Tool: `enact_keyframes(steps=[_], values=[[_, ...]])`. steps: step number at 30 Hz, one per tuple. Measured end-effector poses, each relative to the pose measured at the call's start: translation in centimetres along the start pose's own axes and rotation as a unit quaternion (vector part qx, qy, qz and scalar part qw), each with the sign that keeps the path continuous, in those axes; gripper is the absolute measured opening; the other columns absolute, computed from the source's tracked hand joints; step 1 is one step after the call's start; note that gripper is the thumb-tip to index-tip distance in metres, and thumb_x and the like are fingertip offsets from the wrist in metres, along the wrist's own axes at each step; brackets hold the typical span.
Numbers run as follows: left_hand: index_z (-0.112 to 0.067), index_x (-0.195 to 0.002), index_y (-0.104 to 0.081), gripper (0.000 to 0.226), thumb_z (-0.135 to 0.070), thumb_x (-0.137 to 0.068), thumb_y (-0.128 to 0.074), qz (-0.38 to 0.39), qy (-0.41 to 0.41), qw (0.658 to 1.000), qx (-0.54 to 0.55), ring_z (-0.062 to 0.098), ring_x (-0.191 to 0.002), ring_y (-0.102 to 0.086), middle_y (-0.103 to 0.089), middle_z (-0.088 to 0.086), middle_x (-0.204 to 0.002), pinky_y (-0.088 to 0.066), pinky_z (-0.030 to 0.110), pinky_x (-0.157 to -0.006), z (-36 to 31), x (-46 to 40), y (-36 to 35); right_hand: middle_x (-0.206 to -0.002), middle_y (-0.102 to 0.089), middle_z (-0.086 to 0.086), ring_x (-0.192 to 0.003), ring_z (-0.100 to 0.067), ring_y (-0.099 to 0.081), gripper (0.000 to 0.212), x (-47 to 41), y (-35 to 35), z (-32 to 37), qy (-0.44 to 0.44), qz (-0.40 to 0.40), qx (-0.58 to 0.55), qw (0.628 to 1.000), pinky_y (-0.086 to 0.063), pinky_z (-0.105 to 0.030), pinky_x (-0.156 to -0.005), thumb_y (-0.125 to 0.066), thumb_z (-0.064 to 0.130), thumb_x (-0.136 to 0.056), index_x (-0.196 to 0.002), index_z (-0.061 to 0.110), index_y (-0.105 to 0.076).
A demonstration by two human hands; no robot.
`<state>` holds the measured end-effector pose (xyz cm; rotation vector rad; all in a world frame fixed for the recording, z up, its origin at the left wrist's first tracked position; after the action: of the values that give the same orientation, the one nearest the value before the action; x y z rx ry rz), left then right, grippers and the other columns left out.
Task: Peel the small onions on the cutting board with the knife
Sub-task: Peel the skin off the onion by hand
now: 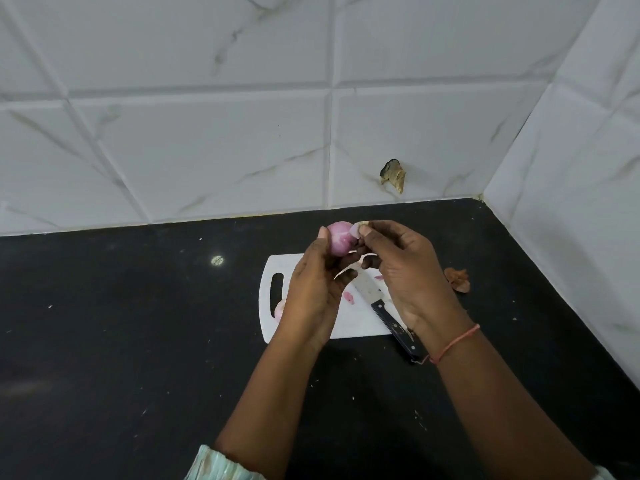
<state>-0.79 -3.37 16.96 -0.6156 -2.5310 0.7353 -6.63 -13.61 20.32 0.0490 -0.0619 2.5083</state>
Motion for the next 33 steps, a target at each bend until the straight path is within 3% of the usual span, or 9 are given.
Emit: enact_keyframes(steps=[3,7,14,16,19,22,24,27,33], values=[[-0.006,-0.106,-0.072,0.035,-0.036,-0.097,-0.057,-0.002,0.036,0.999,0.016,0.012,-0.079,-0.067,-0.073,0.008,-0.092,-0.054,0.025,-0.079,-0.4,-0.2,0.4,-0.086,-0.073,0.003,-0.075,-0.005,-0.065,0.009,0.1,0.2,-0.1,0.021,-0.012,0.049,0.999,-0.054,-0.018,-0.064,-0.064,0.018,-0.093,-0.097,0.016,-0.071],[0.003,-0.116,-0.068,0.036,-0.025,-0.093,-0.064,0.0,0.03,0.998,0.051,0.014,-0.086,-0.069,-0.073,0.013,-0.1,-0.058,0.023,-0.081,-0.8,-0.3,0.8,-0.089,-0.074,0.0,-0.078,-0.01,-0.068,0.011,0.0,0.4,-0.3,0.025,-0.021,0.052,0.998,-0.057,-0.023,-0.069,-0.063,0.017,-0.093,-0.099,0.012,-0.07],[-0.002,-0.108,-0.064,0.025,-0.021,-0.102,-0.05,0.036,0.053,0.995,0.075,0.011,-0.079,-0.06,-0.071,0.013,-0.111,-0.055,0.02,-0.072,-1.2,-0.6,1.3,-0.08,-0.072,-0.01,-0.065,-0.015,-0.065,0.011,-1.0,0.8,-1.4,-0.125,-0.043,-0.223,0.966,-0.051,-0.026,-0.058,-0.062,0.011,-0.092,-0.097,0.005,-0.07],[0.001,-0.116,-0.061,0.028,-0.021,-0.1,-0.053,0.025,0.061,0.993,0.098,0.013,-0.082,-0.062,-0.07,0.017,-0.117,-0.056,0.02,-0.073,-1.3,-0.7,1.3,-0.077,-0.073,-0.009,-0.062,-0.014,-0.066,0.011,-1.6,1.7,-2.0,-0.103,-0.106,-0.167,0.975,-0.052,-0.026,-0.054,-0.069,0.011,-0.088,-0.096,0.004,-0.07],[0.007,-0.135,-0.05,0.055,-0.015,-0.087,-0.066,0.01,0.085,0.983,0.165,0.024,-0.091,-0.072,-0.065,0.024,-0.126,-0.061,0.027,-0.077,-1.5,-0.6,1.5,-0.081,-0.074,-0.006,-0.066,-0.009,-0.069,0.01,-2.5,3.7,-3.8,-0.006,-0.202,0.08,0.976,-0.052,-0.019,-0.058,-0.073,0.015,-0.086,-0.093,0.008,-0.071],[0.009,-0.136,-0.046,0.061,-0.009,-0.081,-0.067,0.024,0.105,0.973,0.206,0.036,-0.106,-0.069,-0.061,0.031,-0.128,-0.06,0.035,-0.086,-1.5,-0.6,1.3,-0.109,-0.069,-0.008,-0.093,-0.014,-0.064,0.022,-3.3,5.8,-5.9,0.04,-0.174,0.367,0.913,-0.048,-0.019,-0.077,-0.059,0.014,-0.096,-0.115,0.008,-0.069],[0.007,-0.136,-0.046,0.06,-0.006,-0.081,-0.067,0.029,0.115,0.968,0.223,0.04,-0.111,-0.067,-0.061,0.032,-0.127,-0.057,0.04,-0.093,-1.4,-0.6,1.2,-0.131,-0.056,-0.014,-0.114,-0.023,-0.057,0.038,-3.7,6.6,-6.9,0.022,-0.147,0.456,0.878,-0.049,-0.03,-0.095,-0.052,0.002,-0.096,-0.133,0.009,-0.057],[0.005,-0.134,-0.046,0.056,-0.003,-0.082,-0.066,0.031,0.117,0.963,0.239,0.043,-0.115,-0.064,-0.059,0.033,-0.13,-0.049,0.044,-0.101,-1.2,-0.8,1.2,-0.142,-0.039,-0.013,-0.128,-0.027,-0.044,0.067,-3.9,6.8,-7.2,0.042,-0.13,0.487,0.862,-0.045,-0.036,-0.101,-0.055,-0.011,-0.088,-0.146,0.02,-0.042],[0.005,-0.132,-0.05,0.055,-0.004,-0.081,-0.069,0.032,0.087,0.977,0.19,0.036,-0.114,-0.066,-0.063,0.028,-0.127,-0.05,0.041,-0.102,-0.8,-0.9,1.1,-0.113,-0.062,0.003,-0.108,-0.009,-0.057,0.022,-2.0,3.8,-4.3,0.219,-0.14,0.313,0.914,-0.049,-0.018,-0.084,-0.065,0.025,-0.092,-0.111,0.016,-0.067]])
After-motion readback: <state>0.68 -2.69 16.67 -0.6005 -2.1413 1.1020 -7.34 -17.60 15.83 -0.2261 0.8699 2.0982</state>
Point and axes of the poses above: each hand's wrist, its own x-axis away from the middle knuckle, its own y-axis out of the back of the hand, z = x × y, the point moved 1 cm from there along -x, towards the middle knuckle
